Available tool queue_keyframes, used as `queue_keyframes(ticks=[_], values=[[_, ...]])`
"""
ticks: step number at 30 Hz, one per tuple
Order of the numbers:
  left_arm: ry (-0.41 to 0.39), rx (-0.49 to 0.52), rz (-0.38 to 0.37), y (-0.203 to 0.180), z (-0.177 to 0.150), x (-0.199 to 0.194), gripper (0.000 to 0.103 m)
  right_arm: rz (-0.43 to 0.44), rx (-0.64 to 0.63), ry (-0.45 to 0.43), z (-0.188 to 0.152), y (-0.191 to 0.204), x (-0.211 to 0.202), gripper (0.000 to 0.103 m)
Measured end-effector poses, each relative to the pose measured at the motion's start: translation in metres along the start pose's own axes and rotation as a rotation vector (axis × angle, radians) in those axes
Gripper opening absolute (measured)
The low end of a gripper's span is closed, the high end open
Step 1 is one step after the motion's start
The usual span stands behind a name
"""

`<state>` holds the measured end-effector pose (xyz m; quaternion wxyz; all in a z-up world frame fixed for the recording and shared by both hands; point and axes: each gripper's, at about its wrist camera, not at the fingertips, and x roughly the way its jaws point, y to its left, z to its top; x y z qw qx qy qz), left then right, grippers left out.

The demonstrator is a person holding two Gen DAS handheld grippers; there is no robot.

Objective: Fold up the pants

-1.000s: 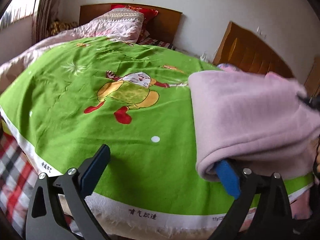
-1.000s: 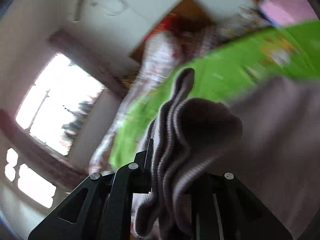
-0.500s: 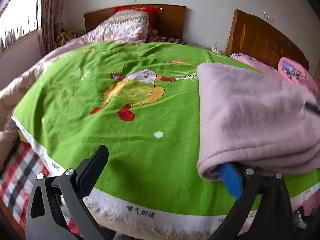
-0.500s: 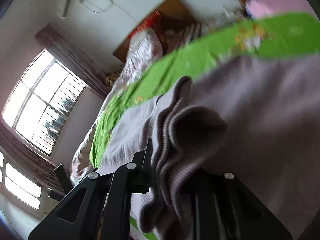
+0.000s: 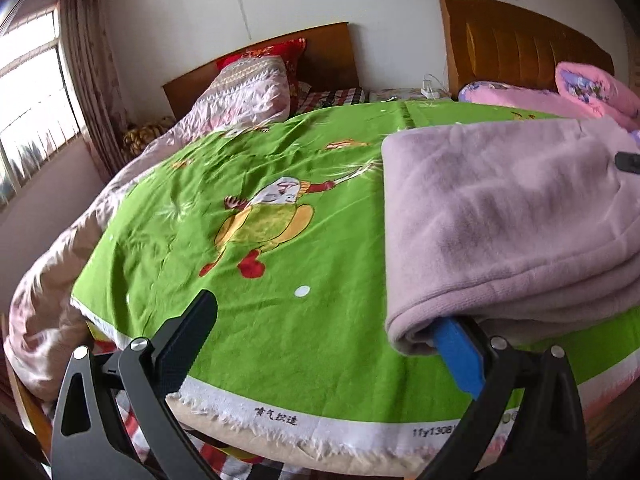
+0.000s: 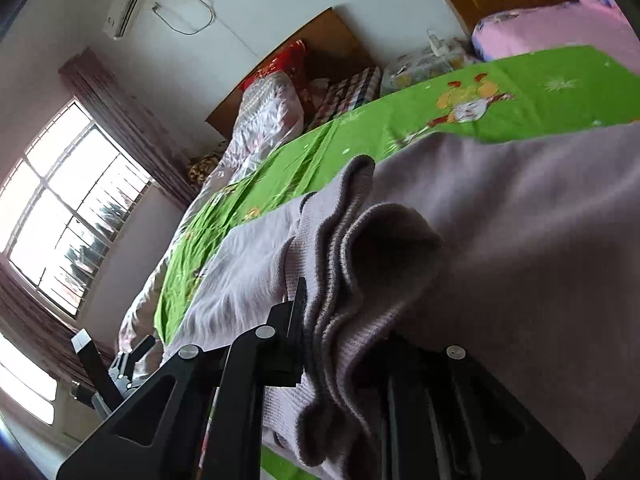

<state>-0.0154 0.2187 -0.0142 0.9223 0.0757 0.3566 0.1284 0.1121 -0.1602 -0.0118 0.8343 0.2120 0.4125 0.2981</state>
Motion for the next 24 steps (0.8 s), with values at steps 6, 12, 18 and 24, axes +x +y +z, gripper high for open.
queue_keyframes(ticks=[6, 12, 18, 24], values=[[0.067, -0.09, -0.065, 0.014, -0.006, 0.019, 0.102, 0.005, 0.103, 0.137, -0.006, -0.034, 0.032, 0.024], [0.104, -0.025, -0.117, 0.019, -0.014, 0.001, 0.102, -0.18, -0.004, 0.029, 0.001, -0.033, -0.023, 0.048], [-0.029, -0.046, -0.265, 0.032, 0.011, -0.072, 0.101, -0.214, -0.223, -0.052, -0.012, 0.008, -0.051, 0.048], [-0.057, -0.105, -0.367, -0.013, 0.057, -0.042, 0.101, -0.204, -0.481, 0.05, -0.033, 0.074, 0.004, 0.048]])
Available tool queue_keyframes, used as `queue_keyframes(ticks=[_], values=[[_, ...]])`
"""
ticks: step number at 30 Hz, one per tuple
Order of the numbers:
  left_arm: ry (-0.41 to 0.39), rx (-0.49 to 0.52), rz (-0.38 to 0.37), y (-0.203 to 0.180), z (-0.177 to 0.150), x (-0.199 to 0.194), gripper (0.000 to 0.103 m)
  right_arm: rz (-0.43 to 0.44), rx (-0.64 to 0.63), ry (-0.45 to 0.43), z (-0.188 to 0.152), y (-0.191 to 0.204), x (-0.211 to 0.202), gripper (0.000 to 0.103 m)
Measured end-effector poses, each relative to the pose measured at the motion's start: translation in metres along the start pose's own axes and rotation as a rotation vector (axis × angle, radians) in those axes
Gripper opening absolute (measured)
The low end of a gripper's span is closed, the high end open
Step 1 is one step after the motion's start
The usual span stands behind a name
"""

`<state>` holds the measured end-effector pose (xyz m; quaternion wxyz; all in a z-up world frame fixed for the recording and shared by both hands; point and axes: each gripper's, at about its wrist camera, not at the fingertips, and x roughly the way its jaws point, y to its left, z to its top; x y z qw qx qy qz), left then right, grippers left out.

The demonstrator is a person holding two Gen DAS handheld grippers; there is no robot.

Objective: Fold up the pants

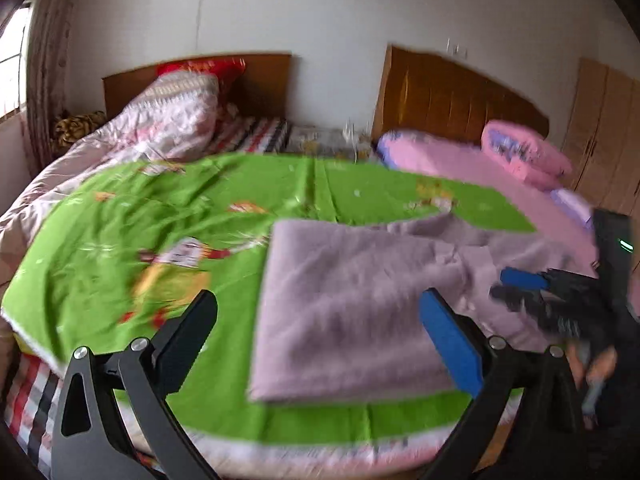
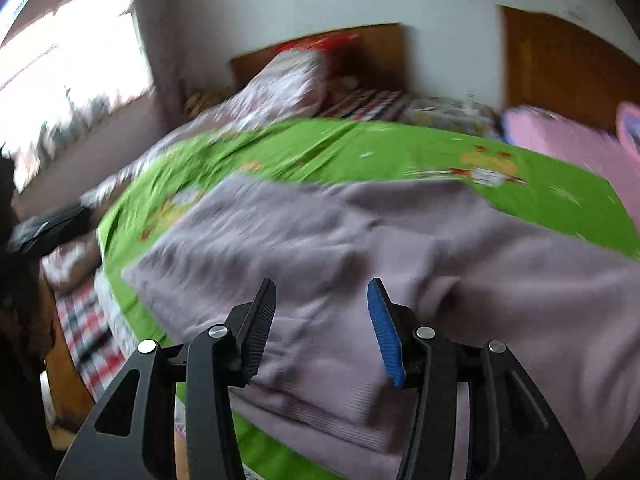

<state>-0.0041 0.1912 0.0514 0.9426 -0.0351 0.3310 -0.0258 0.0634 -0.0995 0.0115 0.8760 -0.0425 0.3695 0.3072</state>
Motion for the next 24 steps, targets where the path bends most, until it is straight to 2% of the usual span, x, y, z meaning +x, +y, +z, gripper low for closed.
queue_keyframes(ticks=[2, 4, 5, 7, 8, 13, 15, 17, 20, 21, 23, 24], values=[[0.084, 0.042, 0.036, -0.013, -0.006, 0.039, 0.101, -0.041, -0.072, 0.062, -0.008, 0.014, 0.013, 0.048], [0.168, 0.098, 0.109, -0.018, -0.02, 0.069, 0.101, -0.082, -0.112, 0.125, -0.024, 0.013, 0.02, 0.049], [0.227, 0.109, 0.143, -0.016, -0.032, 0.084, 0.102, -0.088, -0.135, 0.114, -0.032, 0.012, 0.017, 0.049], [0.215, 0.05, 0.085, -0.003, -0.041, 0.087, 0.102, -0.07, -0.148, 0.095, -0.041, 0.008, 0.01, 0.054], [0.227, -0.005, 0.031, 0.01, -0.044, 0.089, 0.102, -0.055, -0.133, 0.09, -0.043, 0.003, 0.007, 0.055], [0.231, 0.003, 0.031, 0.013, -0.043, 0.084, 0.102, -0.002, -0.126, 0.092, -0.043, -0.001, 0.003, 0.059], [0.253, -0.043, 0.014, 0.016, -0.035, 0.076, 0.101, 0.047, -0.091, 0.115, -0.039, -0.009, -0.004, 0.062], [0.191, -0.092, -0.05, 0.023, -0.016, 0.062, 0.101, 0.024, -0.093, 0.076, -0.028, -0.017, -0.019, 0.065], [0.121, -0.064, -0.065, 0.013, 0.023, 0.056, 0.101, 0.025, -0.088, 0.018, -0.001, -0.029, -0.024, 0.068], [0.125, -0.051, -0.071, 0.007, 0.034, 0.064, 0.101, 0.056, -0.097, 0.016, 0.008, -0.028, -0.019, 0.068], [0.206, -0.033, -0.124, -0.007, 0.053, 0.1, 0.101, 0.132, -0.122, 0.045, 0.025, -0.024, 0.001, 0.07], [0.234, -0.02, -0.121, -0.012, 0.056, 0.113, 0.101, 0.14, -0.126, 0.069, 0.03, -0.023, 0.012, 0.07]])
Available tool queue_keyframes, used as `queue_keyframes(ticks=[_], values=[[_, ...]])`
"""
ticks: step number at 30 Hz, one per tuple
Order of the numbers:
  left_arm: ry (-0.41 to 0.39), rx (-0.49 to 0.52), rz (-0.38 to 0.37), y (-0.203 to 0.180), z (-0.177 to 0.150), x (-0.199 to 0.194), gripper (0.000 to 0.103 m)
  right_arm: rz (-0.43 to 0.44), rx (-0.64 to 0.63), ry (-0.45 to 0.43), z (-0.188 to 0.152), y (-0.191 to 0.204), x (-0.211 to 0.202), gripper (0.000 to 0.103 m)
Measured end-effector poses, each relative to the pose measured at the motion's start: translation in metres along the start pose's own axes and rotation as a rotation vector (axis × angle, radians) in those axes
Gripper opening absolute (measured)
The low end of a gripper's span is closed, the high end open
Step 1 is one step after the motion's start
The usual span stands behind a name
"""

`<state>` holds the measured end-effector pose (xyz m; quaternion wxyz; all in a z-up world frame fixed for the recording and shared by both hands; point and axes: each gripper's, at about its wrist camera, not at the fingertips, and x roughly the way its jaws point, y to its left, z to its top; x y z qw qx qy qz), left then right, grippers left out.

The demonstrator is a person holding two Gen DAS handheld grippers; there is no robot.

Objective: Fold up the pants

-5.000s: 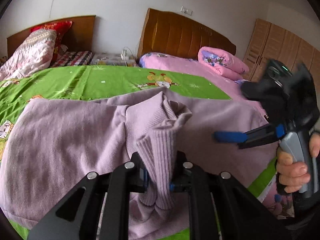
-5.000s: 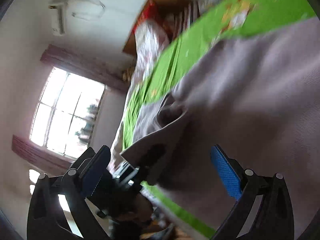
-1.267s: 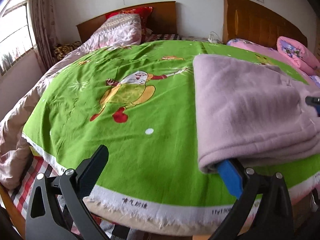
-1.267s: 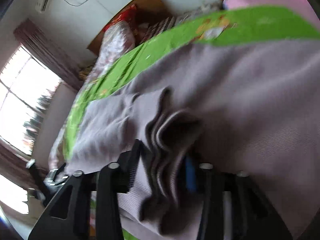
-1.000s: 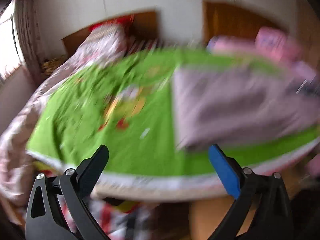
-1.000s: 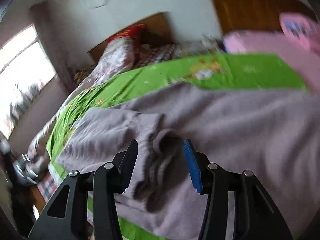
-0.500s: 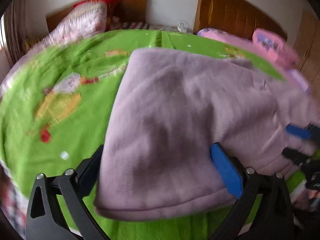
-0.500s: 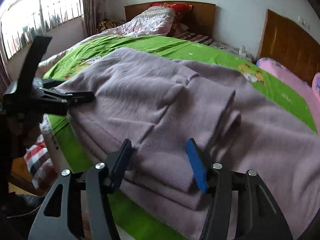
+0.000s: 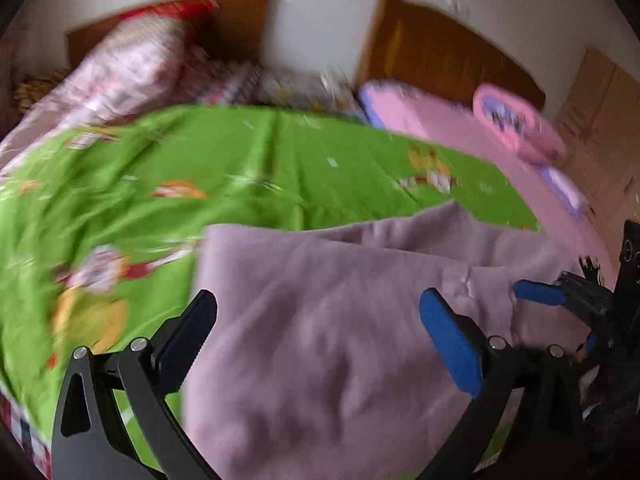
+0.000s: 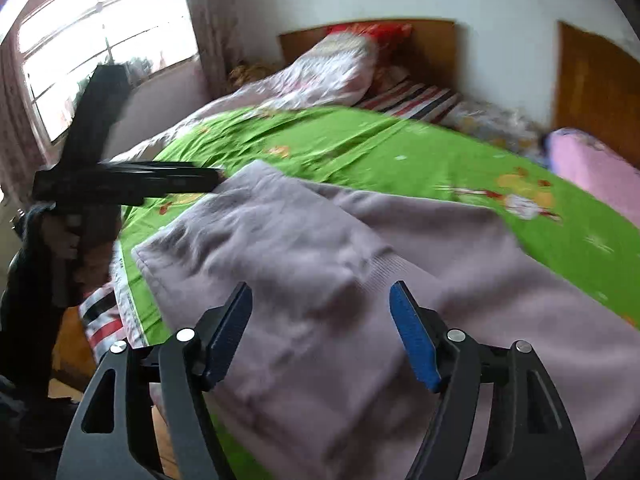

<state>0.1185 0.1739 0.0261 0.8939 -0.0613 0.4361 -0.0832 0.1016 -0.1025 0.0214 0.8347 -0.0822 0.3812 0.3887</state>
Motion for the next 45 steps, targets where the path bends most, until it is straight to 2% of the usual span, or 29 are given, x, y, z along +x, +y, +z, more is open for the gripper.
queue_keyframes(ticks=[2, 4, 6, 7, 9, 10, 12, 13, 15, 16, 17, 18, 20, 22, 25, 26, 28, 30, 32, 34, 35, 38, 41, 45], values=[[0.086, 0.04, 0.072, -0.001, 0.01, 0.041, 0.101, -0.013, 0.007, 0.059, 0.005, -0.007, 0.024, 0.072], [0.161, 0.029, 0.095, 0.006, 0.01, 0.067, 0.101, 0.002, 0.049, 0.103, -0.001, -0.021, 0.038, 0.073], [0.163, 0.023, 0.099, 0.008, 0.012, 0.068, 0.101, 0.056, 0.085, 0.079, -0.006, -0.032, 0.031, 0.073], [0.173, 0.016, 0.113, 0.008, 0.013, 0.067, 0.101, 0.047, 0.104, 0.081, -0.006, -0.035, 0.026, 0.072], [0.191, -0.009, 0.17, 0.003, 0.018, 0.057, 0.101, -0.027, 0.12, 0.054, -0.002, -0.035, 0.008, 0.075], [0.178, -0.011, 0.158, 0.001, 0.022, 0.05, 0.101, -0.035, 0.115, 0.034, 0.0, -0.033, 0.002, 0.078], [0.134, -0.001, 0.126, -0.005, 0.031, 0.039, 0.101, -0.004, 0.105, -0.017, 0.003, -0.031, -0.009, 0.083], [0.133, 0.019, 0.157, -0.008, 0.034, 0.043, 0.101, 0.015, 0.11, -0.011, 0.002, -0.032, -0.005, 0.085], [0.182, 0.036, 0.232, -0.003, 0.035, 0.065, 0.101, -0.02, 0.113, 0.078, -0.005, -0.036, 0.019, 0.085], [0.216, 0.027, 0.246, 0.001, 0.032, 0.077, 0.102, -0.091, 0.135, 0.135, -0.013, -0.044, 0.033, 0.085], [0.208, 0.01, 0.223, 0.008, 0.027, 0.084, 0.102, -0.096, 0.176, 0.165, -0.017, -0.052, 0.038, 0.086], [0.187, 0.015, 0.224, 0.008, 0.028, 0.082, 0.102, -0.076, 0.197, 0.138, -0.018, -0.055, 0.031, 0.085], [0.182, 0.032, 0.278, 0.001, 0.025, 0.073, 0.102, -0.094, 0.211, 0.079, -0.02, -0.056, 0.0, 0.086], [0.112, 0.036, 0.329, -0.014, 0.022, 0.051, 0.101, -0.153, 0.189, 0.026, -0.024, -0.057, -0.03, 0.088], [-0.024, 0.069, 0.244, -0.041, 0.011, 0.017, 0.101, -0.253, 0.188, -0.028, -0.04, -0.076, -0.072, 0.088], [-0.059, 0.103, 0.22, -0.057, 0.004, 0.011, 0.101, -0.309, 0.221, -0.013, -0.049, -0.09, -0.08, 0.088], [-0.069, 0.192, 0.237, -0.084, -0.013, 0.013, 0.101, -0.367, 0.296, 0.01, -0.069, -0.112, -0.096, 0.088], [-0.065, 0.255, 0.261, -0.108, -0.033, 0.02, 0.101, -0.37, 0.349, 0.005, -0.094, -0.124, -0.113, 0.088], [-0.026, 0.274, 0.224, -0.122, -0.051, 0.03, 0.101, -0.375, 0.406, -0.02, -0.121, -0.131, -0.135, 0.088], [-0.017, 0.286, 0.252, -0.126, -0.061, 0.039, 0.102, -0.329, 0.502, -0.118, -0.143, -0.14, -0.166, 0.088], [-0.044, 0.286, 0.256, -0.124, -0.064, 0.04, 0.102, -0.271, 0.594, -0.19, -0.16, -0.151, -0.191, 0.088], [-0.005, 0.214, 0.197, -0.111, -0.062, 0.044, 0.102, -0.19, 0.796, -0.31, -0.205, -0.172, -0.242, 0.088], [-0.015, 0.199, 0.188, -0.106, -0.066, 0.047, 0.102, -0.128, 0.927, -0.351, -0.247, -0.187, -0.266, 0.088], [-0.021, 0.213, 0.236, -0.11, -0.068, 0.05, 0.102, -0.143, 1.076, -0.351, -0.283, -0.213, -0.263, 0.089]])
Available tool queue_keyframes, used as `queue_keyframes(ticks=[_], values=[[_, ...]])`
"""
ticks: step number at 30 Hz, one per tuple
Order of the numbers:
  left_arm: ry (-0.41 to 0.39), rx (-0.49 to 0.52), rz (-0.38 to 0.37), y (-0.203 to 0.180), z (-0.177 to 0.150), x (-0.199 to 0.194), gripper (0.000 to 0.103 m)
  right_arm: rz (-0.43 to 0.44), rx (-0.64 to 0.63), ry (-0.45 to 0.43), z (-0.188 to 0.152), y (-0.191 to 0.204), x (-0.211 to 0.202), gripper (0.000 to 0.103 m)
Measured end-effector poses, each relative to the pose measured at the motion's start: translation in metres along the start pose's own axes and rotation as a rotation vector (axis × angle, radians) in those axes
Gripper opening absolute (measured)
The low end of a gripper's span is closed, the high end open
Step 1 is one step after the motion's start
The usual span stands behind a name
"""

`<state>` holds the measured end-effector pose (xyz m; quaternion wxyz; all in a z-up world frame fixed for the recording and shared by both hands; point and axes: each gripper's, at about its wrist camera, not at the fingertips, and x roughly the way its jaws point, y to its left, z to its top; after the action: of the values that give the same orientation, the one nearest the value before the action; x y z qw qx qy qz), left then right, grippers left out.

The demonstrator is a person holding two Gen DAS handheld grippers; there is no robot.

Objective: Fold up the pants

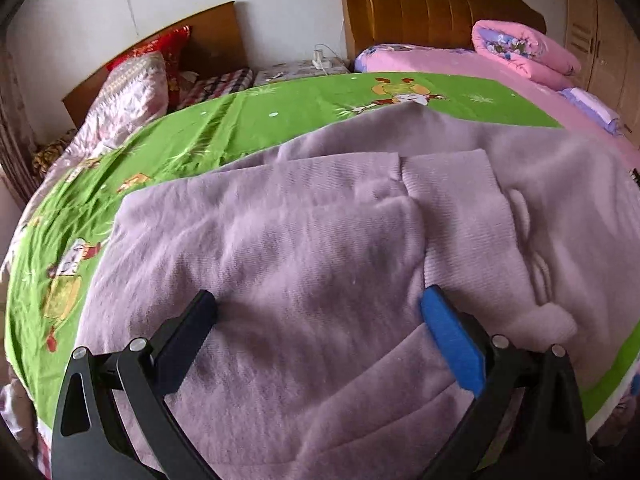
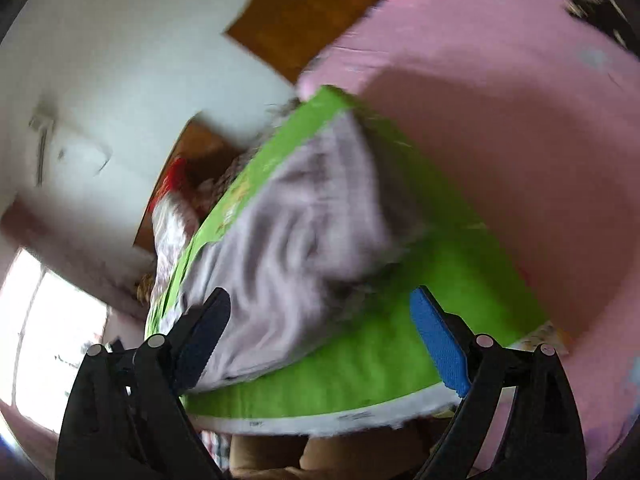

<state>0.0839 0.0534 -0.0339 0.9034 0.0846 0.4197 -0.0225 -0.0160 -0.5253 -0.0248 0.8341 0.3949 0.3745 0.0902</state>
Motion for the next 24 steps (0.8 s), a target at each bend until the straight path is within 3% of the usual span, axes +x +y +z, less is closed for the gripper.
queue_keyframes(ticks=[4, 10, 13, 16, 20, 22, 24], values=[[0.001, -0.01, -0.01, 0.003, -0.001, 0.002, 0.102, 0.077, 0.084, 0.013, 0.012, -0.015, 0.018, 0.089], [-0.004, -0.008, 0.001, 0.002, -0.002, 0.001, 0.102, -0.097, -0.016, 0.066, 0.02, 0.01, 0.051, 0.089], [-0.004, -0.008, 0.0, 0.001, -0.002, 0.001, 0.102, -0.187, -0.085, 0.079, 0.021, 0.029, 0.074, 0.098], [-0.005, -0.009, -0.001, 0.001, -0.002, 0.001, 0.102, -0.216, -0.104, 0.083, 0.016, 0.036, 0.082, 0.099], [-0.005, -0.01, -0.002, 0.001, -0.002, 0.001, 0.102, -0.195, -0.238, 0.162, -0.009, 0.052, 0.087, 0.099], [-0.005, -0.01, -0.003, 0.001, -0.002, 0.001, 0.102, -0.224, -0.269, 0.15, -0.011, 0.058, 0.09, 0.099], [-0.005, -0.009, -0.002, 0.001, -0.002, 0.001, 0.102, -0.223, -0.209, 0.103, 0.003, 0.053, 0.097, 0.097]])
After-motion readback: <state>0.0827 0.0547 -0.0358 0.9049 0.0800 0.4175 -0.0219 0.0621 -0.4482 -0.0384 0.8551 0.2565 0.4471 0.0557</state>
